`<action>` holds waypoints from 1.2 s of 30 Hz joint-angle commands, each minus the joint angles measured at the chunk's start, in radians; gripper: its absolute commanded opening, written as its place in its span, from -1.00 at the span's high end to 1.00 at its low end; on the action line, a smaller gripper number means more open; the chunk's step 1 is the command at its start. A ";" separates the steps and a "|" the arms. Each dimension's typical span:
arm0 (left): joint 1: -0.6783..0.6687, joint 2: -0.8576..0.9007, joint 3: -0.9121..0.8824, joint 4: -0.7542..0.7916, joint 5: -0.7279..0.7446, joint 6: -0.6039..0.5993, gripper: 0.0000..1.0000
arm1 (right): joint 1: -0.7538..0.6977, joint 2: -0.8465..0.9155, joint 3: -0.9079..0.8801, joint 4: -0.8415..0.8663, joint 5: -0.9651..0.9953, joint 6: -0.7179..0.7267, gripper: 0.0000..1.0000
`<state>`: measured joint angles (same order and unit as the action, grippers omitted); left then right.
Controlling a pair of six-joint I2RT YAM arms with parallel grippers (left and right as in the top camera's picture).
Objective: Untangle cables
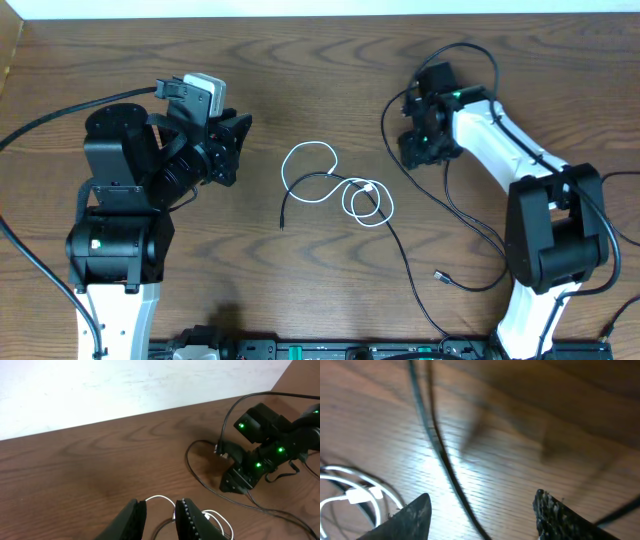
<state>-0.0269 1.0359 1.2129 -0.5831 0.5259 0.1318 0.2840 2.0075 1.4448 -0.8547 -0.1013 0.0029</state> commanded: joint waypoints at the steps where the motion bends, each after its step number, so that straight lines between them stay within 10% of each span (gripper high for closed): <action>1: 0.005 -0.005 -0.001 -0.003 0.017 0.010 0.49 | 0.033 -0.026 0.014 0.013 -0.021 -0.034 -0.27; 36: 0.005 -0.005 -0.001 -0.004 0.017 0.026 0.49 | 0.045 0.063 0.014 0.084 -0.063 -0.208 -0.35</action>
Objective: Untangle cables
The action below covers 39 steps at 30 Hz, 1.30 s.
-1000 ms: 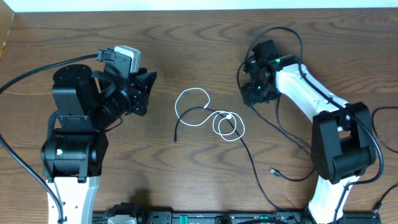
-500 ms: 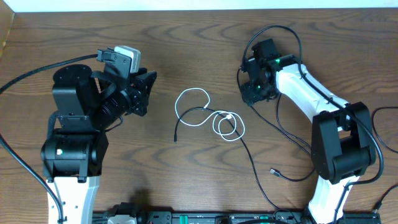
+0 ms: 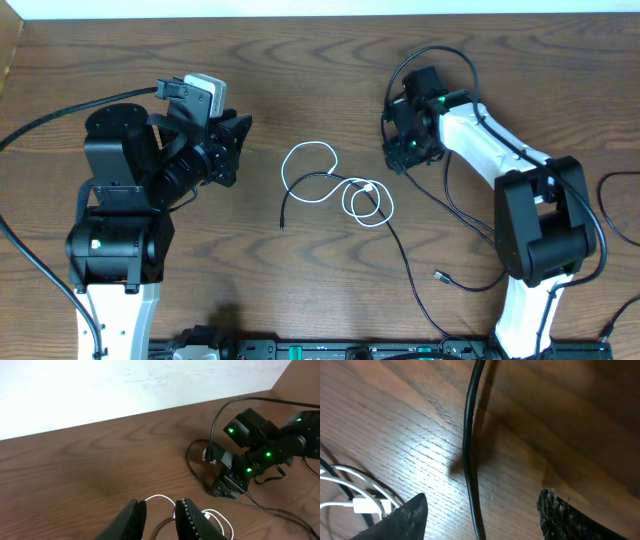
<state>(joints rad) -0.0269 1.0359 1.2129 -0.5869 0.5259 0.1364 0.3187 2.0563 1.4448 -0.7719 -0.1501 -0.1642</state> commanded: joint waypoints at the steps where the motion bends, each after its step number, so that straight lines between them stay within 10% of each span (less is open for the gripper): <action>1: 0.005 -0.005 -0.001 0.000 0.017 0.021 0.49 | 0.010 0.015 0.014 0.000 -0.017 -0.050 -0.35; 26: 0.005 -0.006 -0.001 -0.014 0.017 0.021 0.49 | 0.082 0.100 0.014 -0.080 0.197 -0.106 -0.30; 29: 0.005 -0.006 -0.001 -0.014 0.018 0.021 0.49 | 0.082 0.100 0.014 -0.079 0.195 -0.074 -0.02; 33: 0.005 -0.006 -0.001 -0.014 0.017 0.021 0.49 | 0.082 0.100 0.014 -0.078 0.169 -0.047 0.98; 39: 0.005 -0.006 -0.001 -0.014 0.017 0.020 0.49 | 0.082 0.089 0.032 -0.091 0.156 0.016 0.98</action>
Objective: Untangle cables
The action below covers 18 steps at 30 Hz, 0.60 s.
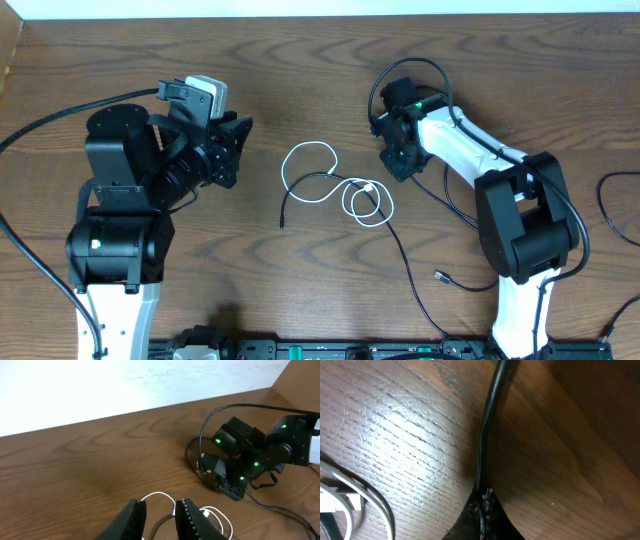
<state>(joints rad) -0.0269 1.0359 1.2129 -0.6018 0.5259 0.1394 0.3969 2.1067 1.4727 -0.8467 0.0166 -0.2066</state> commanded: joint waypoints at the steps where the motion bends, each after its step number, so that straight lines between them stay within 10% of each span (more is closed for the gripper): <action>1: 0.005 -0.006 -0.001 0.000 0.017 0.017 0.49 | 0.004 0.033 0.015 -0.024 -0.011 0.071 0.98; 18: 0.005 -0.006 -0.001 -0.019 0.051 0.005 0.49 | -0.095 -0.341 0.429 -0.421 0.037 0.129 0.98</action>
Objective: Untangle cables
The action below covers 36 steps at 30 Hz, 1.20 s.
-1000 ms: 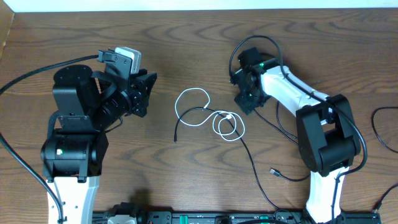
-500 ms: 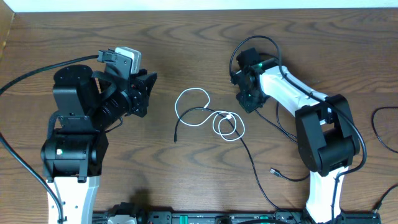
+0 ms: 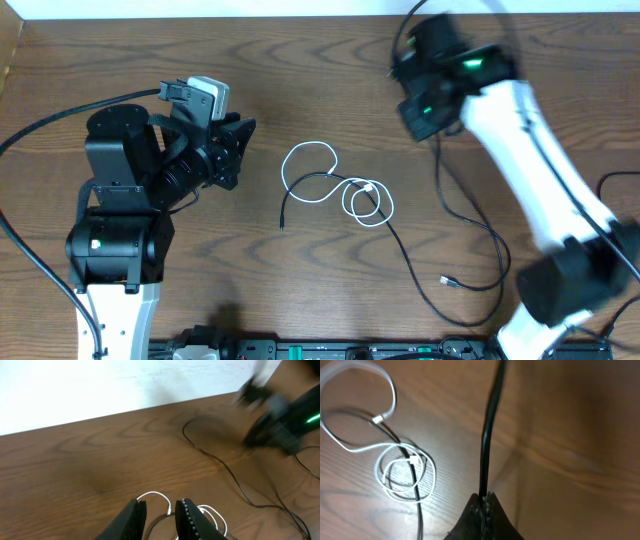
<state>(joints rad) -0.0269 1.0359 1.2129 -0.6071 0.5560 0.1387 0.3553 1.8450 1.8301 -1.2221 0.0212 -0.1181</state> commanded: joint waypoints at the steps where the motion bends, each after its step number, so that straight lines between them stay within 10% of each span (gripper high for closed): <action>1: 0.005 -0.006 -0.001 -0.022 0.021 0.006 0.49 | -0.077 -0.100 0.100 -0.073 0.033 0.043 0.98; 14: 0.003 -0.006 -0.001 -0.076 0.040 -0.002 0.49 | -0.537 -0.227 0.613 -0.251 -0.093 0.061 0.99; 23: 0.003 -0.006 -0.001 -0.066 0.040 -0.013 0.49 | -0.579 -0.201 0.609 -0.304 -0.182 0.057 0.97; 26: 0.003 -0.006 -0.001 -0.065 0.039 -0.013 0.48 | -0.548 -0.169 0.520 -0.330 -0.182 0.058 0.07; 30: 0.003 -0.006 -0.001 -0.058 0.039 -0.013 0.48 | -0.490 -0.143 0.341 -0.323 -0.180 0.086 -0.65; 36: 0.003 -0.006 -0.001 -0.051 0.034 -0.012 0.49 | -0.359 -0.146 -0.001 -0.130 -0.150 0.045 -0.79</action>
<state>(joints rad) -0.0269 1.0359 1.2129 -0.6621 0.5781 0.1314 -0.0727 1.7203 1.9499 -1.4128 -0.1390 -0.0494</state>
